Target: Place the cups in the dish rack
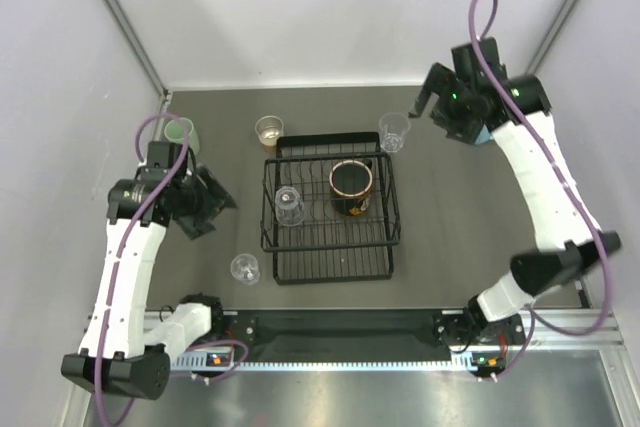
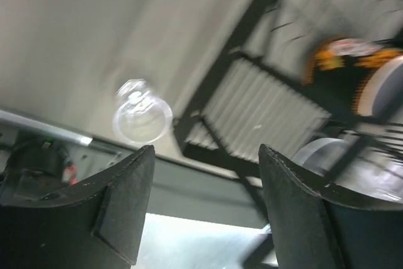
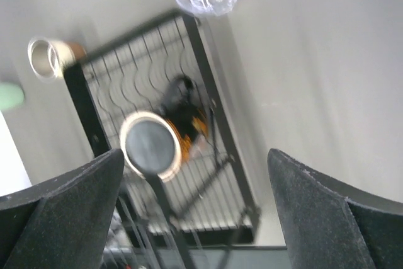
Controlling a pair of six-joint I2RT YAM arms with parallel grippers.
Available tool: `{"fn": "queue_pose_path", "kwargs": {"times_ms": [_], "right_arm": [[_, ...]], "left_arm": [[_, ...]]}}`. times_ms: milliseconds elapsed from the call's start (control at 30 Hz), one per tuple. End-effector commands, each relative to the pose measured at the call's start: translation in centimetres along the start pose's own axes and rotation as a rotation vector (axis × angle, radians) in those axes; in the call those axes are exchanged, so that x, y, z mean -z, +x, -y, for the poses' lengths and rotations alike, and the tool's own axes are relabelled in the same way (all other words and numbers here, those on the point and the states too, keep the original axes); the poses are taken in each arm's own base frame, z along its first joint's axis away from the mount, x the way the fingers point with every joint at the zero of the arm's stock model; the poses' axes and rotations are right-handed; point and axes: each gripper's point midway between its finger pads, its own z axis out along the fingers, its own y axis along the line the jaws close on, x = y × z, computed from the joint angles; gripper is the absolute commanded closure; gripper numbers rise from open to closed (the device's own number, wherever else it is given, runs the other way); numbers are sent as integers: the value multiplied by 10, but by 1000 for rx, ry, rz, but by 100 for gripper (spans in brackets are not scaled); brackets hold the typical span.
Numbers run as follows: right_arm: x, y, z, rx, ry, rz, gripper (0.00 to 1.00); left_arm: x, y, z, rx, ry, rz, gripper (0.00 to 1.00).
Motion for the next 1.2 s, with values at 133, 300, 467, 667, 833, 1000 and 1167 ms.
{"fn": "queue_pose_path", "kwargs": {"times_ms": [133,300,467,667,833,1000,1167], "right_arm": [[38,43,27,30,-146,47,5],[41,79,34,41,-204,-44,7],[57,98,31,90,-305,-84,6],[73,116,35,161,-352,-151,7],[82,131,48,191,-340,-194,7],[82,154,55,193,-366,-267,7],[82,167,59,205,-375,-318,7]], "left_arm": [[-19,64,-51,79,-79,-151,28],[-41,82,-77,104,-154,-185,28],[-52,81,-95,92,-223,-160,28],[-64,79,-99,68,-250,-167,29],[-80,79,-103,67,-289,-186,33],[-96,83,-101,85,-287,-219,49],[-104,89,-106,80,-304,-251,55]]}}
